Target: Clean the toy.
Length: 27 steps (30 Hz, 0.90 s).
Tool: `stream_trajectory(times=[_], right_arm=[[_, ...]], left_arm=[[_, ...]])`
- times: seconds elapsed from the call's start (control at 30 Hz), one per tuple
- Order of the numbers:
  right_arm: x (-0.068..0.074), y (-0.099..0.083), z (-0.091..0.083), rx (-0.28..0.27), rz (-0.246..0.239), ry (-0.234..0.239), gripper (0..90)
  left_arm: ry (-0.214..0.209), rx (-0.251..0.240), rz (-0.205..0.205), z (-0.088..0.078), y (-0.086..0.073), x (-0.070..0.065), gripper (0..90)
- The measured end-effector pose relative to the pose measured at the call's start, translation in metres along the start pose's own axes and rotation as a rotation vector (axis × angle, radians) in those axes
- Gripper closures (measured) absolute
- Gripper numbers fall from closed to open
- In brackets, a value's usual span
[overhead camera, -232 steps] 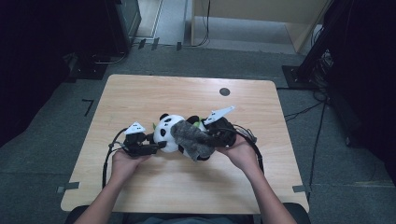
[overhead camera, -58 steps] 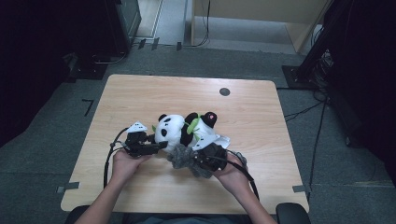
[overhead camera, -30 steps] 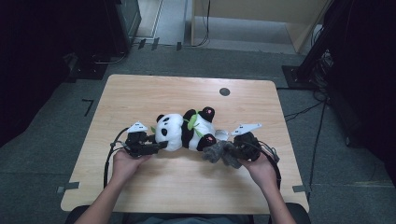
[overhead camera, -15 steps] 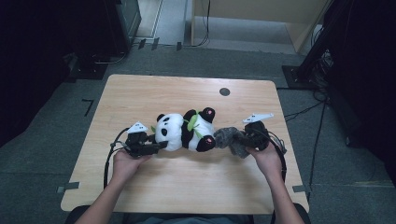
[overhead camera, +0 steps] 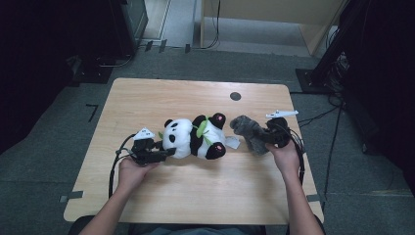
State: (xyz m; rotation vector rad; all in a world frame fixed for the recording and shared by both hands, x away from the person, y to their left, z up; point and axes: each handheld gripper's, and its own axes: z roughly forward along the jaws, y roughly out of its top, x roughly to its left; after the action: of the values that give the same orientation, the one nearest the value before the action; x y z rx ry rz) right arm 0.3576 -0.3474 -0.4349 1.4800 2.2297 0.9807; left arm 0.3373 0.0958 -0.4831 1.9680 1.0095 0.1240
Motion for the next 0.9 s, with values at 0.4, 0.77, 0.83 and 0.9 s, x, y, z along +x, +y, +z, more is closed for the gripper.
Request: stream_trajectory(times=[0.4, 0.77, 0.83, 0.9], right_arm=[[-0.033, -0.014, 0.023, -0.023, 0.096, -0.027, 75.7], [-0.044, -0.019, 0.042, -0.029, 0.12, -0.067, 72.2], [-0.046, -0.02, 0.044, -0.034, 0.125, -0.072, 70.8], [-0.048, -0.021, 0.046, -0.042, 0.137, -0.068, 68.9]], left_arm=[[0.004, -0.001, 0.006, 0.0, 0.0, 0.001, 41.6], [0.003, -0.004, 0.008, 0.0, 0.0, 0.001, 41.6], [0.002, -0.005, 0.008, 0.0, 0.0, 0.001, 41.5], [0.003, -0.005, 0.009, 0.0, 0.0, 0.001, 41.5]])
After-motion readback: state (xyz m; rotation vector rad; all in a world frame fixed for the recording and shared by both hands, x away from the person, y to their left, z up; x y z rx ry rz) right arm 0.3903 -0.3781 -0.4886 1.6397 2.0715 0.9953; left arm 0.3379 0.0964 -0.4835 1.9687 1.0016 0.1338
